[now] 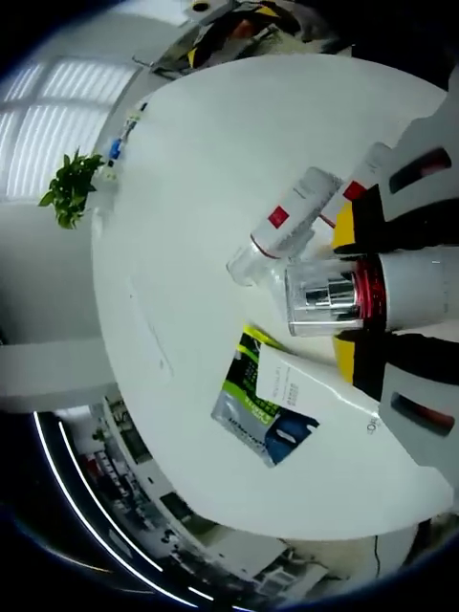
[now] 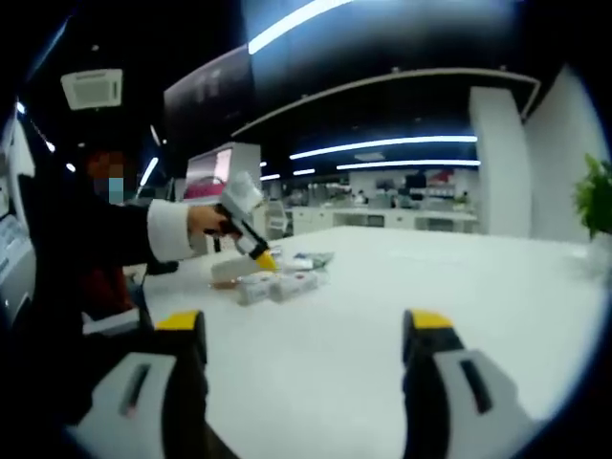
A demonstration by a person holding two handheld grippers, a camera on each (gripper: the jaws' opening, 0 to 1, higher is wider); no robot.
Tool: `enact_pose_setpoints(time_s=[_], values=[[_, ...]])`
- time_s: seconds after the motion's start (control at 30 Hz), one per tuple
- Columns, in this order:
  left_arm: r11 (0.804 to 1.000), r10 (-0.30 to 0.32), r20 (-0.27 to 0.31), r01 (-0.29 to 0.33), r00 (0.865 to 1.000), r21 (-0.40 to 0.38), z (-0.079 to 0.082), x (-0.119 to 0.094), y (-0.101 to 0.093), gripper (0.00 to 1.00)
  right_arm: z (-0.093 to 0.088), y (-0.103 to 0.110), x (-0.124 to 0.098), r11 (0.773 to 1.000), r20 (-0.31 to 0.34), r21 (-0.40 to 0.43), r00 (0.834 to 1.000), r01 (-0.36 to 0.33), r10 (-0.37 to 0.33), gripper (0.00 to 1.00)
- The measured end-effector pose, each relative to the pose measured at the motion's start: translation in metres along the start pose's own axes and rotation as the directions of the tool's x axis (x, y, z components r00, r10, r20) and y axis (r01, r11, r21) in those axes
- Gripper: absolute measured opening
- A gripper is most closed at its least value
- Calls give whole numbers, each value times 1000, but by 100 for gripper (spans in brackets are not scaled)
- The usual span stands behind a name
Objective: Arrange the skincare products in the storage area until every visible bottle or jar stands upright without overlapping.
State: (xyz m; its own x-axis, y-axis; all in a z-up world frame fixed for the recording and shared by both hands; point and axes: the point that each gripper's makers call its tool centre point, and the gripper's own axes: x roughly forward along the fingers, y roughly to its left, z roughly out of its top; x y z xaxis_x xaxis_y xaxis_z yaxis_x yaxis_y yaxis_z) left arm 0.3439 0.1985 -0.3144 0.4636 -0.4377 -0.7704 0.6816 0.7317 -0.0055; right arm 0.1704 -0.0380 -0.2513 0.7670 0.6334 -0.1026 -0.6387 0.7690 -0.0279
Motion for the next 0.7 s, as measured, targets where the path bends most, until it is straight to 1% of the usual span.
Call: enact_pose_setpoints(time_s=[0.13, 0.3, 0.47, 0.53, 0.7], values=[[1000, -5, -9, 6, 1000, 24, 1, -14, -7, 30, 5, 4, 0, 1000, 20, 8, 1000, -13, 13, 84], [999, -9, -5, 9, 1000, 52, 0, -28, -15, 30, 8, 7, 0, 1000, 27, 4, 999, -19, 19, 84], [1000, 4, 25, -4, 1000, 27, 1, -42, -16, 30, 10, 8, 0, 1000, 32, 2, 999, -22, 22, 83], [1000, 0, 36, -1, 999, 18, 0, -49, -18, 30, 10, 8, 1, 1000, 32, 5, 999, -20, 20, 83], [1000, 1, 40, -1, 999, -2, -4, -60, -17, 30, 11, 9, 2, 1000, 38, 16, 999, -26, 25, 83]])
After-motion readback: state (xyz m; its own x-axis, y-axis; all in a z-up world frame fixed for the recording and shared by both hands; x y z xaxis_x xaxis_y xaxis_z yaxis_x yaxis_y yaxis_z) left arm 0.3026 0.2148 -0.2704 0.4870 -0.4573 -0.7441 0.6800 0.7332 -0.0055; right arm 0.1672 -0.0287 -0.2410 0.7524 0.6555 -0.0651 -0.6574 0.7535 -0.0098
